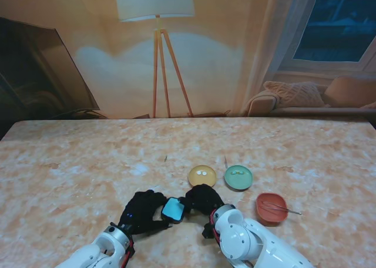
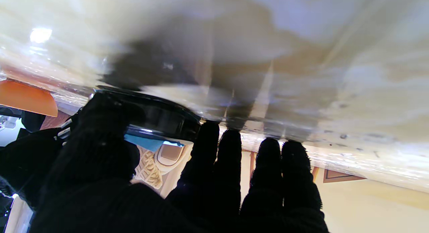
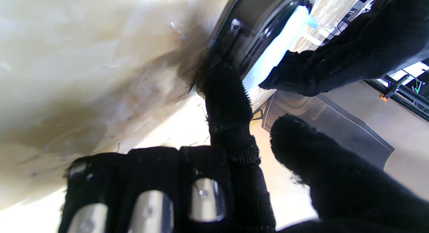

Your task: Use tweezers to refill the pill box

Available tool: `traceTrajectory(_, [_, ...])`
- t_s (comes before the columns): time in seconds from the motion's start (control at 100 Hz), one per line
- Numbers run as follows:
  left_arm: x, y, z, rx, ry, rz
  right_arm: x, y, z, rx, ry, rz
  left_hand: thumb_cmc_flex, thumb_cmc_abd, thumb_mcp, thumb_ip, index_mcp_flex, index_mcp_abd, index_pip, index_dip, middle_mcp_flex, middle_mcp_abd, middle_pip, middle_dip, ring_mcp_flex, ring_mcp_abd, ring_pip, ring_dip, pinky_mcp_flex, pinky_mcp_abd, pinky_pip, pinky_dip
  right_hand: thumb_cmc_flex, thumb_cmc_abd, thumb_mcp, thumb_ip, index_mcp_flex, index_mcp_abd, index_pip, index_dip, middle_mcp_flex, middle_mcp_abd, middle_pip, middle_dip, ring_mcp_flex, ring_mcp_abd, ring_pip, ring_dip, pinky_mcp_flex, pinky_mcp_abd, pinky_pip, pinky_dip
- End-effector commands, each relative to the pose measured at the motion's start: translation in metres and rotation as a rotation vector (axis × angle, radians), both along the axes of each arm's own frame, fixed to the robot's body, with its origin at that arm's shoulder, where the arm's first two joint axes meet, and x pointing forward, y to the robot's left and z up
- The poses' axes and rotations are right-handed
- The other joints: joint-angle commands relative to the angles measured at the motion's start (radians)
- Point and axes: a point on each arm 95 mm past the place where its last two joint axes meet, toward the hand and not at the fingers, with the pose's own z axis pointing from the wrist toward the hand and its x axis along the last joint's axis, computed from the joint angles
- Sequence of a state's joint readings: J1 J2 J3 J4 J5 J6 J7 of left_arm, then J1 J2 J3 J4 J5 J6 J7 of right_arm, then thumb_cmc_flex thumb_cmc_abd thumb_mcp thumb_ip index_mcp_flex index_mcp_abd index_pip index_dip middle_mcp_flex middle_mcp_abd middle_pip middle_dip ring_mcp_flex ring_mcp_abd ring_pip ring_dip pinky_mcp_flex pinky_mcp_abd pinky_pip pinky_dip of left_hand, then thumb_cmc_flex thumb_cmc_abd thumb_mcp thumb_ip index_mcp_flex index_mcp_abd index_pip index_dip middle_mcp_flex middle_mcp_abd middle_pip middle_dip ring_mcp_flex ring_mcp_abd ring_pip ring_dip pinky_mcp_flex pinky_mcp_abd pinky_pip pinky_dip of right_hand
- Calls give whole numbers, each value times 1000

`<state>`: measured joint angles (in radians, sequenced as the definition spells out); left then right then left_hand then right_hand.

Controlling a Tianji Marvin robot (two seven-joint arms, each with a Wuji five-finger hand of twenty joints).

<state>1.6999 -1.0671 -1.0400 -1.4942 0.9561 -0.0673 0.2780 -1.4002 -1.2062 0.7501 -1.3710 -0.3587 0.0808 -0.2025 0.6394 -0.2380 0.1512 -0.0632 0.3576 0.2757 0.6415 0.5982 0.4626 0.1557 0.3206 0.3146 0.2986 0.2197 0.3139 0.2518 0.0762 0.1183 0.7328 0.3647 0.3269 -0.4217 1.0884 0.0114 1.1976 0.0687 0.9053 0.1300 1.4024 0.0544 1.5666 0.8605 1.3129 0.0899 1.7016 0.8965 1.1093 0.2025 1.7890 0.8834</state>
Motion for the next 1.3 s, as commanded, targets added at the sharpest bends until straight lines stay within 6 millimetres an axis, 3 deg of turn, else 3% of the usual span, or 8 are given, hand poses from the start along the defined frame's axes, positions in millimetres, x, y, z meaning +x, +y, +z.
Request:
traceTrajectory(0.0, [-11, -2, -16, 14, 59, -12, -4, 13, 3, 30, 6, 18, 18, 27, -23, 1, -2, -121, 28, 13, 40, -15, 31, 12, 8, -4, 6, 9, 11, 11, 20, 20, 10, -7, -9, -25, -29, 148, -90, -37, 50, 202, 144, 17, -11, 104, 93, 16, 141, -450, 305, -34])
traceTrajectory(0.61, [-10, -2, -17, 18, 49, -15, 7, 19, 23, -4, -34, 52, 42, 13, -57, 6, -4, -127, 39, 16, 42, -19, 34, 13, 11, -8, 7, 9, 11, 8, 22, 21, -3, -13, -7, -18, -11, 127, -81, -36, 49, 176, 147, 9, -10, 76, 96, 9, 142, -474, 305, -43])
traceTrajectory(1.29, [-8, -3, -16, 27, 39, -12, 21, 47, 39, 14, -86, 38, 46, 27, -55, 6, -6, -127, 46, 18, 42, -17, 33, 13, 9, -6, 7, 9, 9, 8, 22, 21, 0, -19, -17, -27, -22, 113, -96, -41, 50, 168, 145, 4, -9, 70, 94, 3, 142, -476, 305, -53])
